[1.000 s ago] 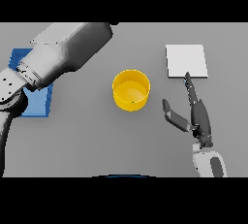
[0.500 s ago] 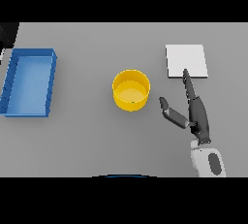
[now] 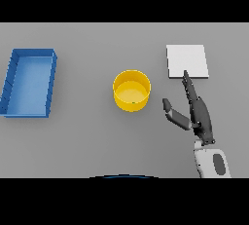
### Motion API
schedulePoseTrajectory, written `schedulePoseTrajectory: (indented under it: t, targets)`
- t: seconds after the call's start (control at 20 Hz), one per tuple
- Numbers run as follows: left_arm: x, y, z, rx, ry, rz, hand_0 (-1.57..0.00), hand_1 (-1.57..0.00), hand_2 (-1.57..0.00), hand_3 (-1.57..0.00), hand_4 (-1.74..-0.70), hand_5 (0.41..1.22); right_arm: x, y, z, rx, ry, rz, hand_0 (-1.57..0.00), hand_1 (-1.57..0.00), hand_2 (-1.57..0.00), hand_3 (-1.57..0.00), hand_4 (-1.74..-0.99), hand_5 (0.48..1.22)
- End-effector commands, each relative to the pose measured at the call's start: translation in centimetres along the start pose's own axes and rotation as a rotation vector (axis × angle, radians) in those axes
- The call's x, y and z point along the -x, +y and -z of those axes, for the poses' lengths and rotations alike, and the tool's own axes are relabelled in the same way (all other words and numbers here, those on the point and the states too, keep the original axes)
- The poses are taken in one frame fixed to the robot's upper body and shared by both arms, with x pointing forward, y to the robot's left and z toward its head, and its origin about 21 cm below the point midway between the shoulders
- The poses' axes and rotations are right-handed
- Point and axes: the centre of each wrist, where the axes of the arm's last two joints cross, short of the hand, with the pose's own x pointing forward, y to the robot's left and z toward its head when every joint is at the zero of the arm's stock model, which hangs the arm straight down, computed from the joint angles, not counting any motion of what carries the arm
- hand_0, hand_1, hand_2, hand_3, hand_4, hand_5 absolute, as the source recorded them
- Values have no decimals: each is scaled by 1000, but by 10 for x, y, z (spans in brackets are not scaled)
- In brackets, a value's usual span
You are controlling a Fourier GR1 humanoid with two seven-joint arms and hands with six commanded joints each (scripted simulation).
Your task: Pick up the red beaker and tilt it to pour out 1 green nut into yellow bowl. Pick up the yellow bowl and place it on the metallic measuring scale.
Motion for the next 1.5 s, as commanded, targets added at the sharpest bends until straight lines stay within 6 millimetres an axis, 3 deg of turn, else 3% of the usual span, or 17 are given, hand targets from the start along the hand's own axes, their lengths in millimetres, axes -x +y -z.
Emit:
schedulePoseTrajectory:
  t: [0.0,0.2,0.5,0.7,0.9,0.95,1.05,1.1,1.2,1.3,1.45]
  targets:
    - [12,1,1,-9,10,-36,-1571,-1571,-1571,-1518,-1741,1221,0,4,1,-7,-14,-10,1,1,1,1,-1168,680]
    - [57,-28,1,29,141,-156,-1571,-1571,-1571,-1396,-1741,1221,-2,-2,-3,-11,-18,-36,1,1,1,1,-1192,704]
    - [96,-65,-11,42,208,-274,-1571,-1571,-1571,-1389,-1741,1221,4,2,2,-6,5,-44,1,1,1,1,-1202,699]
    - [115,-85,-34,56,259,-287,-1571,-1571,-1571,-1383,-1741,1221,1,1,5,-1,0,-35,1,1,1,1,-1186,687]
    - [124,-90,-67,139,301,-296,-1571,-1571,-1571,-1366,-1735,955,3,4,3,-14,5,-21,1,1,1,1,-1168,679]
    - [124,-87,-76,179,299,-276,-1571,-1571,-1571,-1407,-1661,888,2,4,2,-12,3,-24,1,1,1,1,-1165,678]
    - [122,-82,-88,246,227,-230,-1571,-1545,-1489,-1238,-1311,774,6,3,4,-3,19,-35,1,1,1,1,-1163,671]
    - [123,-79,-93,281,178,-206,-1495,-1380,-1311,-1098,-1155,740,4,1,4,0,11,-40,1,1,1,1,-1159,669]
    - [125,-71,-97,370,142,-213,-1003,-883,-839,-707,-933,697,4,2,0,-6,1,-35,1,1,1,1,-1162,671]
    - [129,-65,-98,411,141,-201,-641,-565,-536,-452,-823,667,2,1,-2,-9,-13,-30,1,1,1,1,-1151,677]
    - [132,-74,-99,414,130,-110,-328,-289,-274,-231,-750,647,1,-2,-1,-12,-7,-29,1,1,1,1,-1148,688]
